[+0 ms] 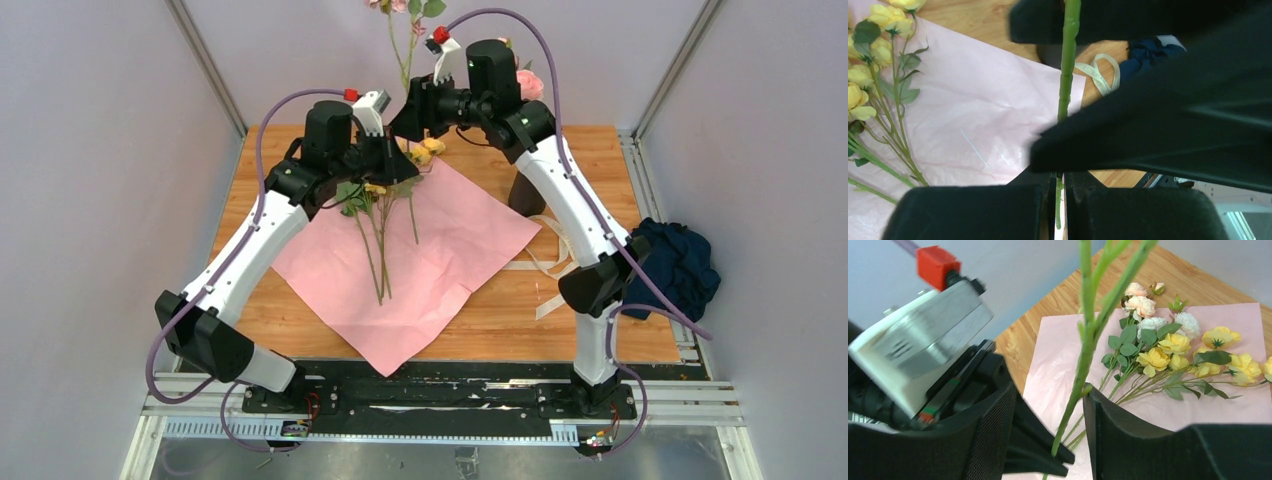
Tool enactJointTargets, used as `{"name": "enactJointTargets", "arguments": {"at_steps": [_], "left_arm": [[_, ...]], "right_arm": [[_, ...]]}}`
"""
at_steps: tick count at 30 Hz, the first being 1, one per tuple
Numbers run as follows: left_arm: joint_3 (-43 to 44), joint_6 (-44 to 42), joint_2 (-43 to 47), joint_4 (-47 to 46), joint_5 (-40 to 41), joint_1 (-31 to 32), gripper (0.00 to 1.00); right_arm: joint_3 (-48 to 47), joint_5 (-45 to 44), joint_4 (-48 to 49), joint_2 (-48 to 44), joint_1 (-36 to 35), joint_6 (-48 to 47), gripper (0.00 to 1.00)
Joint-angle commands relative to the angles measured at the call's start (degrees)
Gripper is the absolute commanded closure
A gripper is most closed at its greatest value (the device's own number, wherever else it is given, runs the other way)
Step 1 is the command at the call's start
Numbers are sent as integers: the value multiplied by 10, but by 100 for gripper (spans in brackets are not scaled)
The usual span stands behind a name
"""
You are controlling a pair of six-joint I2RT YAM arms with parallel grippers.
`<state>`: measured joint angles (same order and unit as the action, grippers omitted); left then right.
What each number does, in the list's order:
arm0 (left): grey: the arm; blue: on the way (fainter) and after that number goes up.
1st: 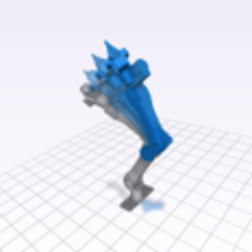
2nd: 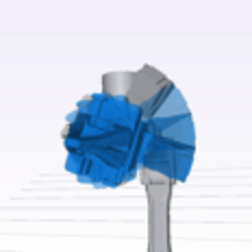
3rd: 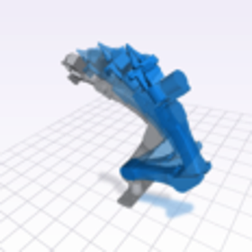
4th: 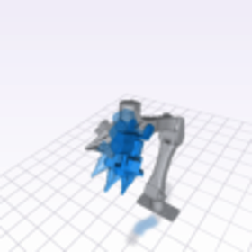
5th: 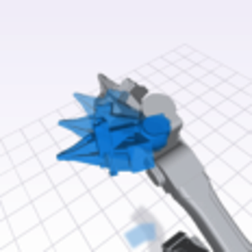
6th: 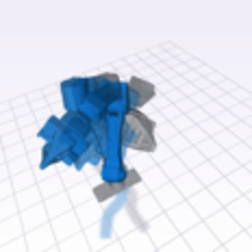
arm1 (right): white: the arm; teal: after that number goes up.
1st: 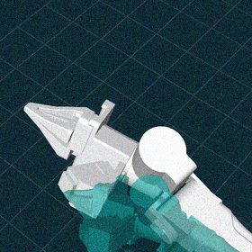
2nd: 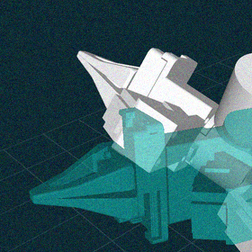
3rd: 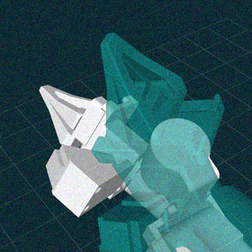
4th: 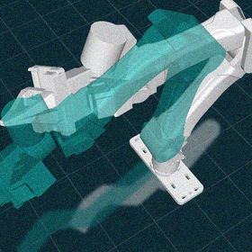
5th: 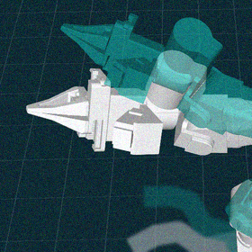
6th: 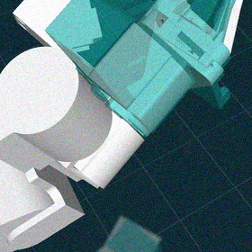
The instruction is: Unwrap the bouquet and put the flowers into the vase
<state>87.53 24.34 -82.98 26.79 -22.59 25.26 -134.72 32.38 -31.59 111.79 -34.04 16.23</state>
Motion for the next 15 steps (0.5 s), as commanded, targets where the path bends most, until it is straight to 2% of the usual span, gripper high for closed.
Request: {"name": "enactJointTargets", "arguments": {"at_steps": [1, 15], "left_arm": [[30, -35, 12, 32, 9, 25, 100], [-7, -51, 41, 71, 67, 38, 100]], "right_arm": [[-26, 10, -12, 29, 10, 2, 44], [-7, -5, 5, -3, 62, 1, 47]]}}
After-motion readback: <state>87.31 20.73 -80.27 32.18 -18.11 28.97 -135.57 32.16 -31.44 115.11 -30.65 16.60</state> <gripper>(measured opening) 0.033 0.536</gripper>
